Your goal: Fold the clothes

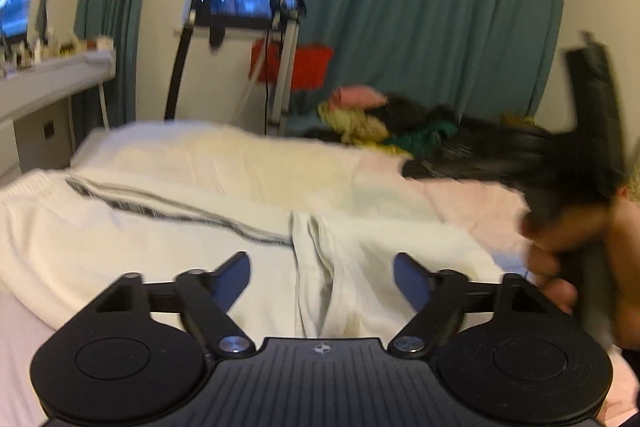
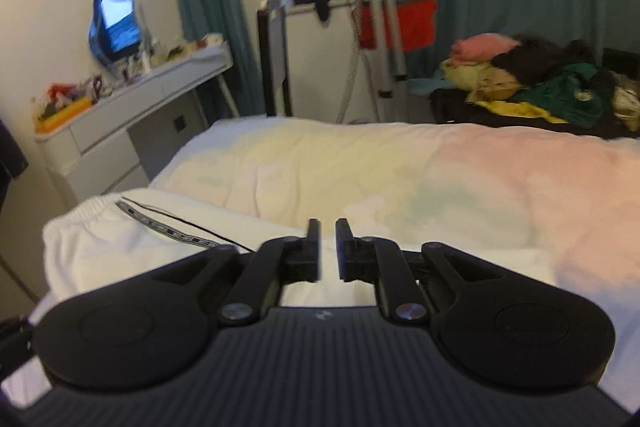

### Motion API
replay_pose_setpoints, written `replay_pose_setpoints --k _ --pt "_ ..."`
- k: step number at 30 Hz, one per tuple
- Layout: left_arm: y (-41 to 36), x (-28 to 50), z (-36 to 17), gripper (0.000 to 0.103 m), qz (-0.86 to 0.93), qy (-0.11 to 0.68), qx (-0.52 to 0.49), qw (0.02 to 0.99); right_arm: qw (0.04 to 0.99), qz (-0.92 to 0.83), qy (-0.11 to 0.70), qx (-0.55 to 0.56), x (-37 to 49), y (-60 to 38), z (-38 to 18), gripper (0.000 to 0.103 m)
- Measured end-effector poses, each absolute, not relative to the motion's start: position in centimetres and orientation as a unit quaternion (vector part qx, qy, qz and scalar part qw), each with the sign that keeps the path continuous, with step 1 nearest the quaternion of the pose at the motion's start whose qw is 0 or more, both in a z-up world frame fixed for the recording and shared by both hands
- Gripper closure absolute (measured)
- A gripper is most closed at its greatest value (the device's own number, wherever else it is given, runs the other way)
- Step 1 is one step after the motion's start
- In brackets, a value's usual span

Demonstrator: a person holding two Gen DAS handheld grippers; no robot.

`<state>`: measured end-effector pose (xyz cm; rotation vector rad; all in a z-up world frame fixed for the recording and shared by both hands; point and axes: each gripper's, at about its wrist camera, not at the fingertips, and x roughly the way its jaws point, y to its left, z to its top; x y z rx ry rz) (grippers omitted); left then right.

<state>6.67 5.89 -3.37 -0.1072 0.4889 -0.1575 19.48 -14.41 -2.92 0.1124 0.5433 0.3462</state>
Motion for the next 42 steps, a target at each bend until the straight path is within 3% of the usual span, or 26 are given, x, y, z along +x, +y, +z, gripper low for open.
replay_pose_setpoints --k 1,3,5,8,12,20,42 --pt "5.9 6.0 -2.9 0.019 -0.077 0.235 -0.05 0.968 0.949 0.166 0.262 0.06 18.0 -14.9 -2.5 0.057" --pt "5.8 5.3 -2.4 0.015 -0.076 0.232 -0.057 0.968 0.952 0.162 0.25 0.066 15.1 -15.7 -2.1 0.041" --pt "5.9 4.1 -2.1 0.006 -0.076 0.222 -0.064 0.97 0.955 0.162 0.236 0.069 12.2 -16.5 -1.9 0.042" --pt "5.8 2.0 -1.5 0.001 -0.068 0.21 -0.057 0.974 0.961 0.147 0.223 0.075 8.6 -17.0 -2.4 0.039" --pt "5.7 0.2 -1.7 0.0 -0.056 0.207 -0.061 0.975 0.967 0.13 0.208 0.072 5.7 -17.3 -3.7 0.019" --pt "5.5 -1.6 -2.4 0.0 -0.012 0.192 -0.029 0.981 0.973 0.121 0.188 0.057 3.2 -17.6 -5.5 0.019" --pt "6.8 1.5 -5.6 0.0 0.019 0.25 -0.076 0.965 0.968 0.075 0.218 0.099 4.0 -19.1 -7.6 0.019"
